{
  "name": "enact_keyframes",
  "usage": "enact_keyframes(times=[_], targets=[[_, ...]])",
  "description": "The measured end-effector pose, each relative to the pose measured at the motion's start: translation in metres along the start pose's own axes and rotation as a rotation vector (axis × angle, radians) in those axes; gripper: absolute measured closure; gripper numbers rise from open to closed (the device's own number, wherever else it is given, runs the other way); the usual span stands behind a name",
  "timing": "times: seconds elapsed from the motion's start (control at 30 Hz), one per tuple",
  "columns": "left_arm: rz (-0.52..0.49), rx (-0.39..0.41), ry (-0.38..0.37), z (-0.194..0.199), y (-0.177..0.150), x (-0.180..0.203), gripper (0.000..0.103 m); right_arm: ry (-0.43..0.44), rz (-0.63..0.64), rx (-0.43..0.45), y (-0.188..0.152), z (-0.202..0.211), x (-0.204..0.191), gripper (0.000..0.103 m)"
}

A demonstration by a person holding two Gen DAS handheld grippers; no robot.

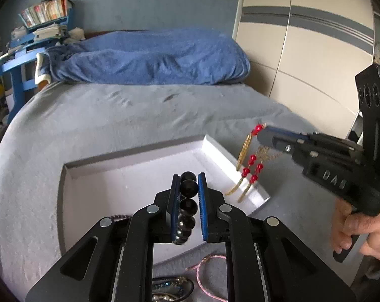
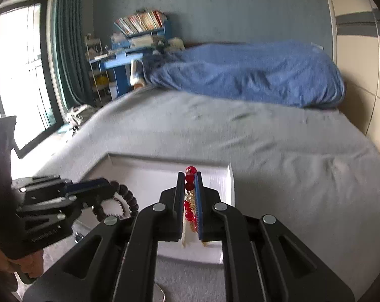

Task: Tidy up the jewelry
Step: 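Drop the black bracelet in the tray with the left tool while the right drops the tassel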

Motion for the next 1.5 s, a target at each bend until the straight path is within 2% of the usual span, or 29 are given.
enact_keyframes(times=[0.27,0.6,0.67,0.7,0.77,0.8,0.83,0.9,0.93,1.03,1.13,1.17,1.5], targets=[[-0.014,-0.055,0.039,-0.018,-0.018,-0.005,0.088,-0.004,0.016,-0.094,-0.031,-0.029,-0.002,0.095],[0.027,-0.114,0.097,-0.026,-0.042,-0.031,0.088,-0.004,0.017,-0.171,-0.054,-0.054,-0.003,0.095],[0.035,-0.115,0.110,-0.024,-0.046,-0.036,0.074,-0.005,0.013,-0.174,-0.057,-0.055,-0.002,0.095],[0.037,-0.107,0.110,-0.023,-0.048,-0.037,0.062,-0.005,0.012,-0.176,-0.058,-0.055,-0.002,0.095],[0.035,-0.090,0.104,-0.019,-0.050,-0.037,0.058,-0.005,0.007,-0.177,-0.061,-0.053,-0.001,0.089],[0.031,-0.090,0.106,-0.017,-0.051,-0.037,0.055,-0.008,0.005,-0.172,-0.062,-0.052,-0.001,0.081],[0.026,-0.088,0.111,-0.016,-0.052,-0.038,0.047,-0.008,0.001,-0.165,-0.062,-0.050,-0.001,0.077],[0.018,-0.064,0.115,-0.008,-0.054,-0.037,0.037,-0.004,-0.011,-0.142,-0.062,-0.042,0.000,0.068],[0.018,-0.048,0.113,-0.003,-0.054,-0.036,0.033,-0.004,-0.011,-0.134,-0.062,-0.039,0.000,0.068],[0.023,-0.013,0.116,0.012,-0.056,-0.035,0.032,0.000,-0.017,-0.105,-0.064,-0.025,-0.001,0.066],[0.041,0.016,0.118,0.027,-0.058,-0.037,0.022,0.000,-0.045,-0.070,-0.070,-0.007,0.000,0.059],[0.048,0.028,0.120,0.036,-0.061,-0.037,0.022,0.000,-0.055,-0.062,-0.073,-0.001,0.000,0.058],[0.065,-0.006,0.148,0.070,-0.104,-0.043,0.022,0.005,-0.128,-0.072,-0.105,0.032,-0.005,0.049]])
Point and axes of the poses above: each gripper's, at about its wrist camera, not at the fingertips, and z roughly against the way its jaws point, x to its right, y to its top, the point moved 5 cm from there along -z, roughly the way its jaws point, and after that the axes turned 1 degree about x, right-handed, at the moved point
